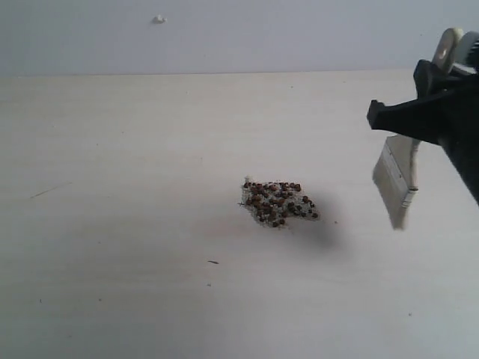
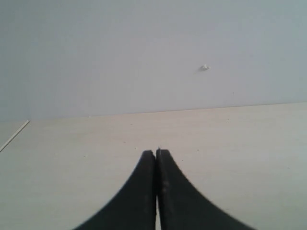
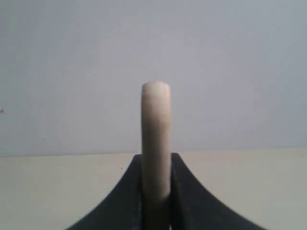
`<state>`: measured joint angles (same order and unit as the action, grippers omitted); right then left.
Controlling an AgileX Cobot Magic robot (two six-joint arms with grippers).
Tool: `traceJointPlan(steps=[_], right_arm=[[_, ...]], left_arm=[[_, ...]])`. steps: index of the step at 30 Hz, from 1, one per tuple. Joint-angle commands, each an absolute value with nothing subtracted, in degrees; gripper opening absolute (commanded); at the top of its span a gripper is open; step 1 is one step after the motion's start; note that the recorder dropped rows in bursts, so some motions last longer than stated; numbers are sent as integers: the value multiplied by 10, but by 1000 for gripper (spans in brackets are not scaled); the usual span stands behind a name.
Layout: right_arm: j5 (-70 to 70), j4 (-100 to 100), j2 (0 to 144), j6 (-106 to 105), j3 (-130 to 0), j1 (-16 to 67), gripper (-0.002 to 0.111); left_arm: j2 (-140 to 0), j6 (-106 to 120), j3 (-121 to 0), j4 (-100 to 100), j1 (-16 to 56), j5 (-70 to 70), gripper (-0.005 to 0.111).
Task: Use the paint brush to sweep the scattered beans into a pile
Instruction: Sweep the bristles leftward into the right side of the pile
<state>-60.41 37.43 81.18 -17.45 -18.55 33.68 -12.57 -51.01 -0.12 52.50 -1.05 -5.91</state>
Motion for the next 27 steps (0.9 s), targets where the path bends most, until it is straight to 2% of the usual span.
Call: traceJointPlan(steps=[1,10,18,27], right_arm=[[-690,431,870,-165,-185,381,0],[-700,420,952,-84,-199,393,0],[-609,371,1009,-83,-287,393,0],[-595,298,1040,-12,-318,393,0]], left_arm=[[-123,-510,0,523,-12,-58,0],[-123,-510,0,523,-12,-58,0],[-123,-510,0,523,-12,-59,0],[-123,-510,0,523,-12,-59,0]])
